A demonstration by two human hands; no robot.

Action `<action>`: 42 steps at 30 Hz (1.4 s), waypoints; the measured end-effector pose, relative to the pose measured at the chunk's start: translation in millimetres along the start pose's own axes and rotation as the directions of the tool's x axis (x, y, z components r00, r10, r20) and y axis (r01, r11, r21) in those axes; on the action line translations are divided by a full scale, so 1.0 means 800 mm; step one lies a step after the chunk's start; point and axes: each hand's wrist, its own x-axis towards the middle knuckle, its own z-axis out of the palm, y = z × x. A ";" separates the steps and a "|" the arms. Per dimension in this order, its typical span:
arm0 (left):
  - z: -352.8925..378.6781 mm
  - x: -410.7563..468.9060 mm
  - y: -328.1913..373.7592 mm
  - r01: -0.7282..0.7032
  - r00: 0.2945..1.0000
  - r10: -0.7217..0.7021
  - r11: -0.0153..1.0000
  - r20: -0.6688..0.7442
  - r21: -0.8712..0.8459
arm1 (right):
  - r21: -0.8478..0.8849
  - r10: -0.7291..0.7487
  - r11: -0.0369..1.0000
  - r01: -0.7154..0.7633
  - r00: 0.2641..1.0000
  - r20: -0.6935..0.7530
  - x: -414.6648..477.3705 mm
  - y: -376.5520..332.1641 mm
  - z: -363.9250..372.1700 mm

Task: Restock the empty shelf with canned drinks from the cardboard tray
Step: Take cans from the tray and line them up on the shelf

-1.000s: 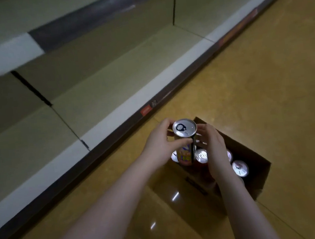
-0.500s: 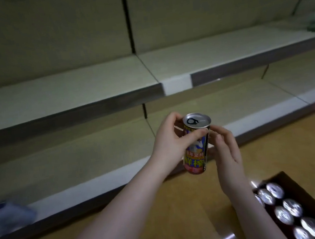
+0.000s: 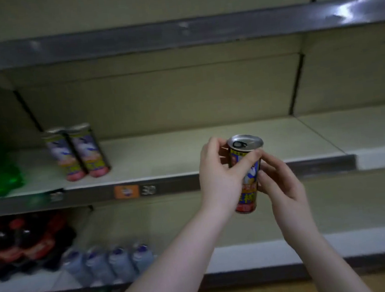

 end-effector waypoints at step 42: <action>-0.301 0.120 -0.053 0.182 0.925 -0.087 0.956 -0.371 0.231 | -0.031 0.166 0.986 -0.164 0.955 0.245 0.128 0.076 0.375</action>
